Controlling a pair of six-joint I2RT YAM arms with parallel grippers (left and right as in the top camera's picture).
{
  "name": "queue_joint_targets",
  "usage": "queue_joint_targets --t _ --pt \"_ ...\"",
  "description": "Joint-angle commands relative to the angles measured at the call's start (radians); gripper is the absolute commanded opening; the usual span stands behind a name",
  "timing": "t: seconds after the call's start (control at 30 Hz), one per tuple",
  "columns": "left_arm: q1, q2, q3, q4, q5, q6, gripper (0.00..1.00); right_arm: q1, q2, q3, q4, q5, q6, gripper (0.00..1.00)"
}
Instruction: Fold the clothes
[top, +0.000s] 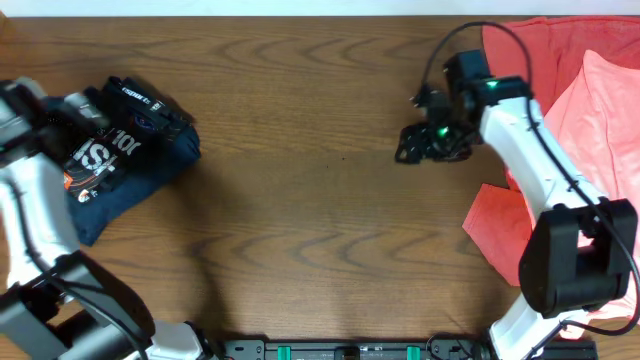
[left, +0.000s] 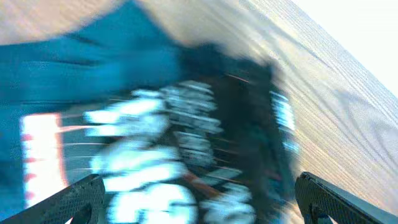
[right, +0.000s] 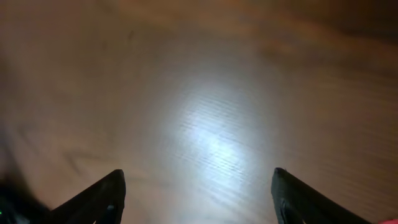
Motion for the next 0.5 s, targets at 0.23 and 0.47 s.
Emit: queue_joint_targets --t 0.23,0.47 --pt "-0.408 -0.001 0.003 -0.253 0.021 0.101 0.98 -0.243 -0.032 0.002 -0.075 -0.002 0.023 0.83" --pt "-0.447 -0.027 0.003 -0.649 0.021 0.044 0.98 -0.299 -0.078 0.002 -0.274 0.0 -0.08 0.83"
